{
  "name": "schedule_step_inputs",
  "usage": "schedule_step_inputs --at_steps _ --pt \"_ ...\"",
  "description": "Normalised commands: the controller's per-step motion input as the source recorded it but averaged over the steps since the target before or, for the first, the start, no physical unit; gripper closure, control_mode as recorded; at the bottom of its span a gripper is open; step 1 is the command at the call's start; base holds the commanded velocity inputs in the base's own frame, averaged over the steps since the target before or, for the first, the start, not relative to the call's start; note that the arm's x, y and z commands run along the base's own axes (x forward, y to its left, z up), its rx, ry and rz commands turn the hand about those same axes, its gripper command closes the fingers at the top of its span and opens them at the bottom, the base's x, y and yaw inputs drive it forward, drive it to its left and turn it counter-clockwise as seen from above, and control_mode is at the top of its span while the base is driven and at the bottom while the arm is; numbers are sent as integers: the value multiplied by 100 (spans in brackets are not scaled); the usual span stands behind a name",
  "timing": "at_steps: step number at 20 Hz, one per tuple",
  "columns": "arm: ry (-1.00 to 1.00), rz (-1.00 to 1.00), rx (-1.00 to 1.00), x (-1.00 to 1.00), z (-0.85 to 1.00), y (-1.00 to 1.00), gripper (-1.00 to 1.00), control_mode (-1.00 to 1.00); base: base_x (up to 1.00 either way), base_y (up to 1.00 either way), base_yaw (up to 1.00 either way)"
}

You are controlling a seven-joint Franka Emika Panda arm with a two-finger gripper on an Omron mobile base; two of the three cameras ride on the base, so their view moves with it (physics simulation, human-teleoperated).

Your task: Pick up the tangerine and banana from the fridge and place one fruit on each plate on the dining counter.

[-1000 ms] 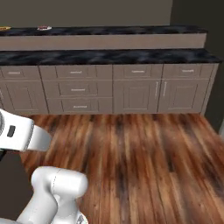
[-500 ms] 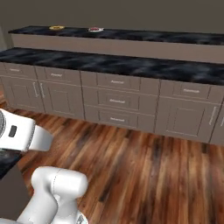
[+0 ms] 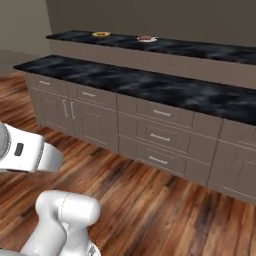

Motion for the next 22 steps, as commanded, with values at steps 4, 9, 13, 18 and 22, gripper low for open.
schedule_step_inputs --at_steps 4,9,13,18,22 --pt "0 0 0 0 0 0 100 100 100 14 32" --pt "0 0 0 0 0 0 100 100 100 20 36" --pt "0 0 0 0 0 0 100 100 97 35 36" --pt "0 0 0 0 0 0 100 100 95 74 20" --pt "0 0 0 0 0 0 100 100 95 90 13"
